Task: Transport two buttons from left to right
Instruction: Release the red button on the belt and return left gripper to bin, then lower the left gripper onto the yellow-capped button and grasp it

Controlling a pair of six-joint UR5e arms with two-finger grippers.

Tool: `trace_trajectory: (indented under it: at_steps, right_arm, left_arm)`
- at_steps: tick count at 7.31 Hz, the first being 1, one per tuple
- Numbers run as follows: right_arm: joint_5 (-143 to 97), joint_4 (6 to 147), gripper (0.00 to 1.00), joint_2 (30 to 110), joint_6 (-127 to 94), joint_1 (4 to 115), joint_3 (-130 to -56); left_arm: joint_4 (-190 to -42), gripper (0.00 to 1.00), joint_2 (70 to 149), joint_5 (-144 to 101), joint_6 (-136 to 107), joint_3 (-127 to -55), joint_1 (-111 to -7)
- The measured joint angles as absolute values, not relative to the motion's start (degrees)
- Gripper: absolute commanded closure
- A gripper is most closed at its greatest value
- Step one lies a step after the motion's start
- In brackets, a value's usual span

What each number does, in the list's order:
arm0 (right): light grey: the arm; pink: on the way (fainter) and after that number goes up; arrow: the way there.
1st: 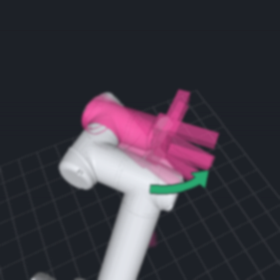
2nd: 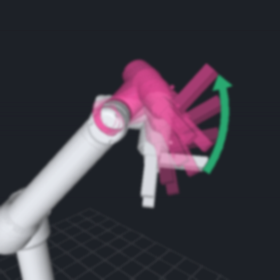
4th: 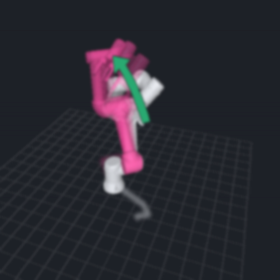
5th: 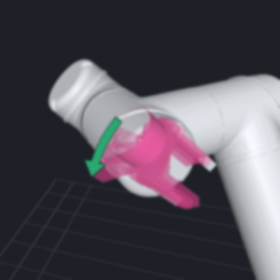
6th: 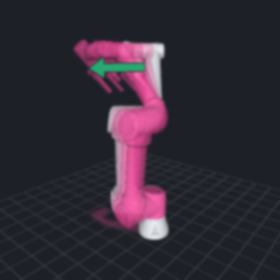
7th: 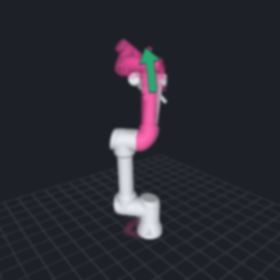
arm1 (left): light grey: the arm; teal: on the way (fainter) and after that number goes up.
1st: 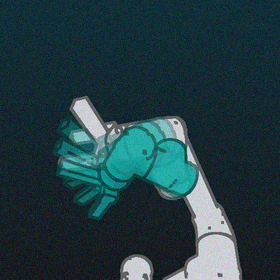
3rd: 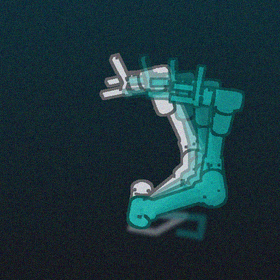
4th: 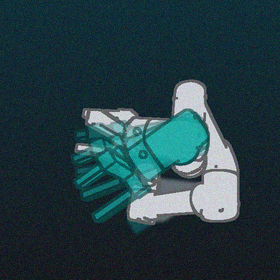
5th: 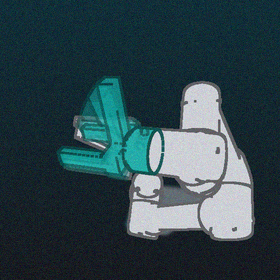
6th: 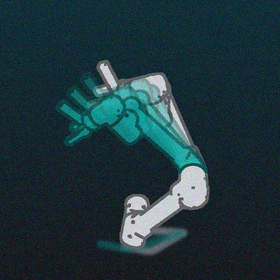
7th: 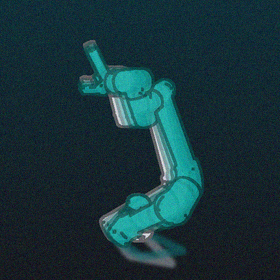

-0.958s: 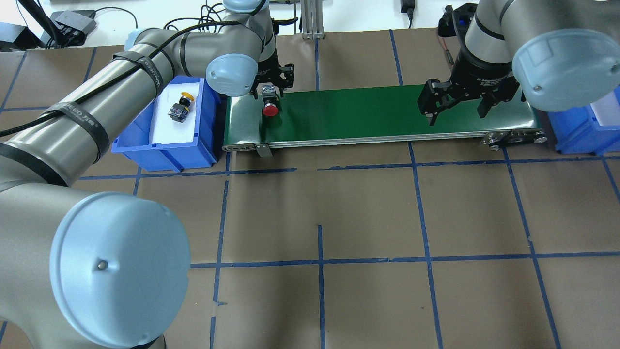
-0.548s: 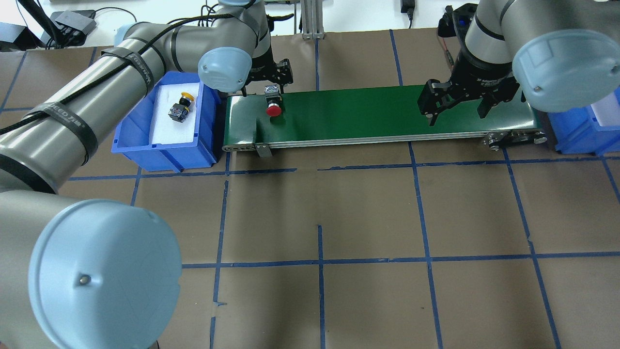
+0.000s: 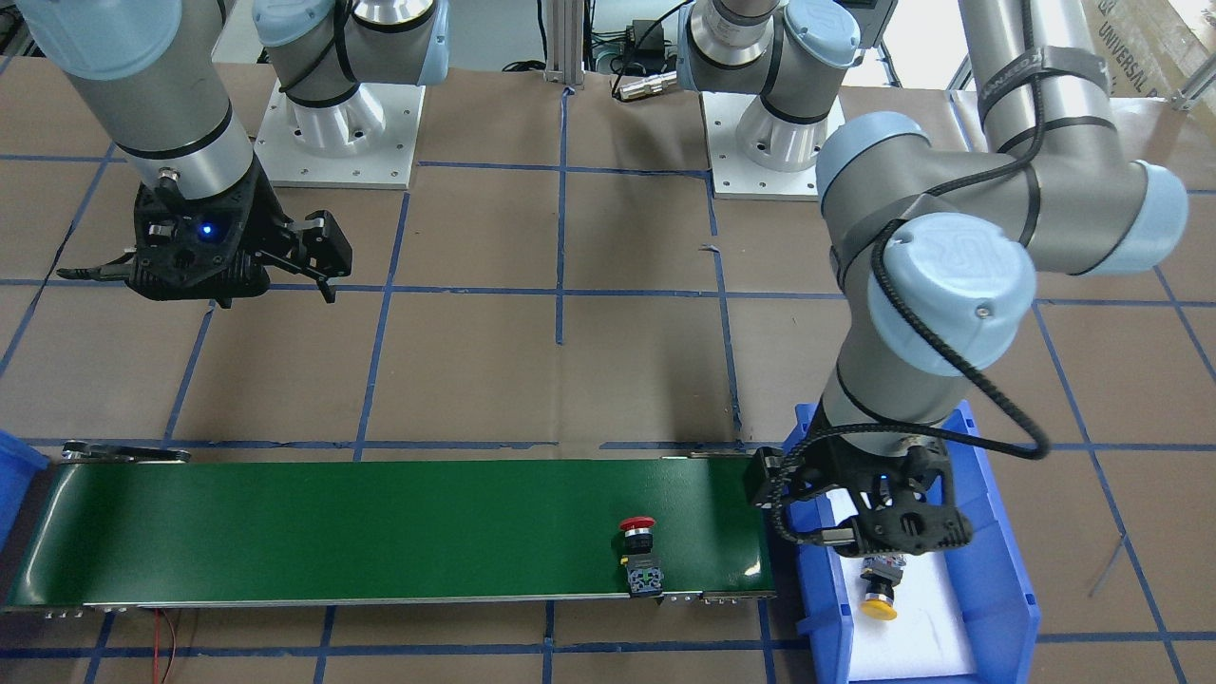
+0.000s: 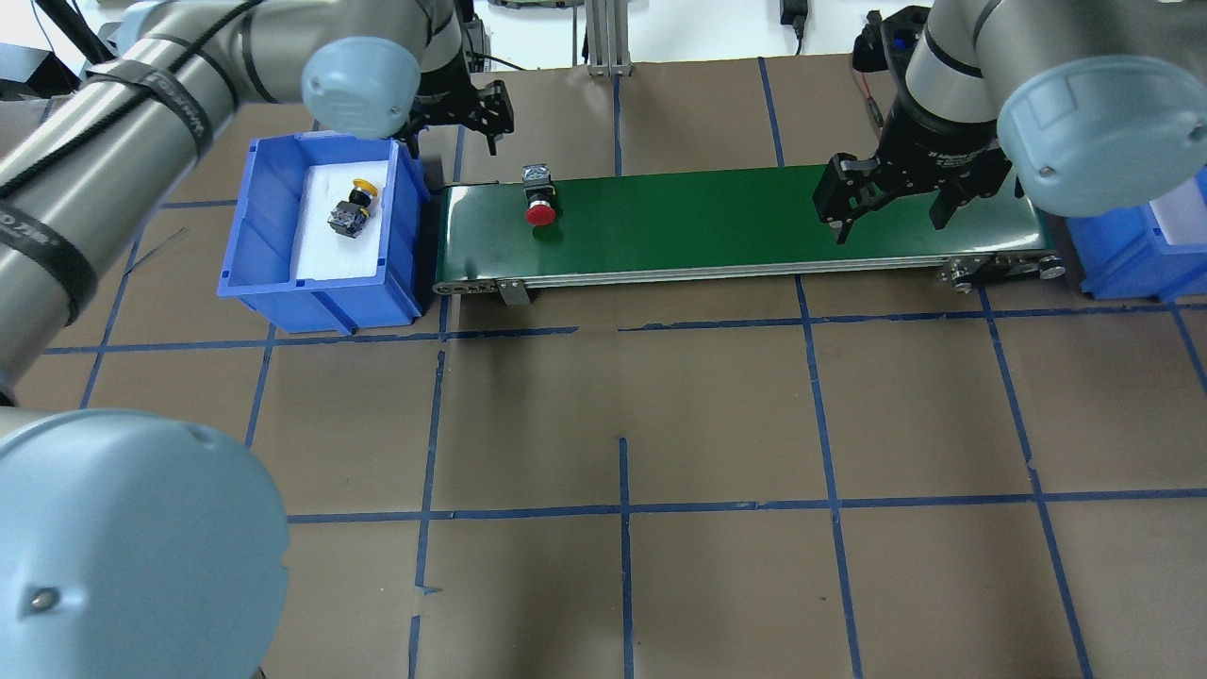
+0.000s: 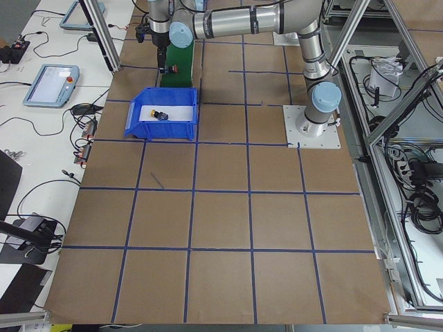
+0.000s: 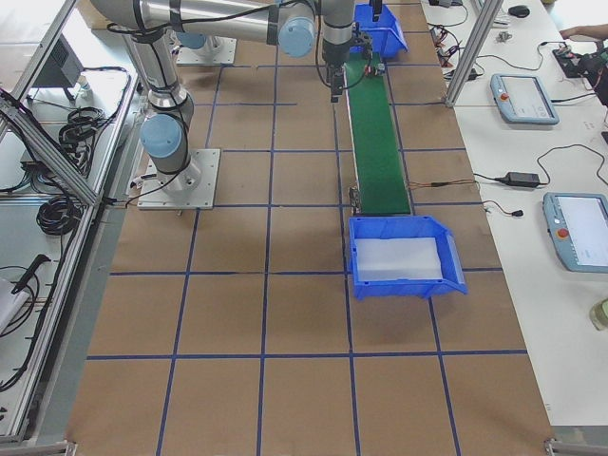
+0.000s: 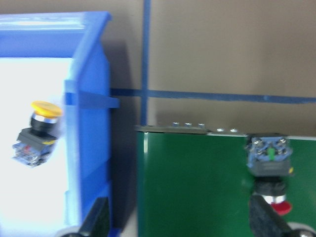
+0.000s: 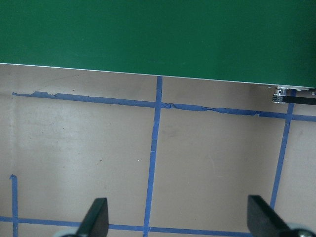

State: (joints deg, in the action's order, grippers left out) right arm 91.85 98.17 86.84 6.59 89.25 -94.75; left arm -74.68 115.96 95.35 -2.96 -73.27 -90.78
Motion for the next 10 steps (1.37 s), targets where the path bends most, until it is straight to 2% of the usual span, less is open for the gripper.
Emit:
trace_trajectory:
  at_steps: [3, 10]
  right_arm:
    - [91.85, 98.17, 0.0, 86.8, 6.59, 89.29, -94.75]
    - [91.78, 98.18, 0.0, 86.84, 6.18, 89.3, -94.75]
  left_arm:
    - [-74.65, 0.0, 115.8, 90.9, 3.08, -73.8, -85.05]
    - [-66.67, 0.0, 125.81, 89.05, 5.64, -73.49, -82.59]
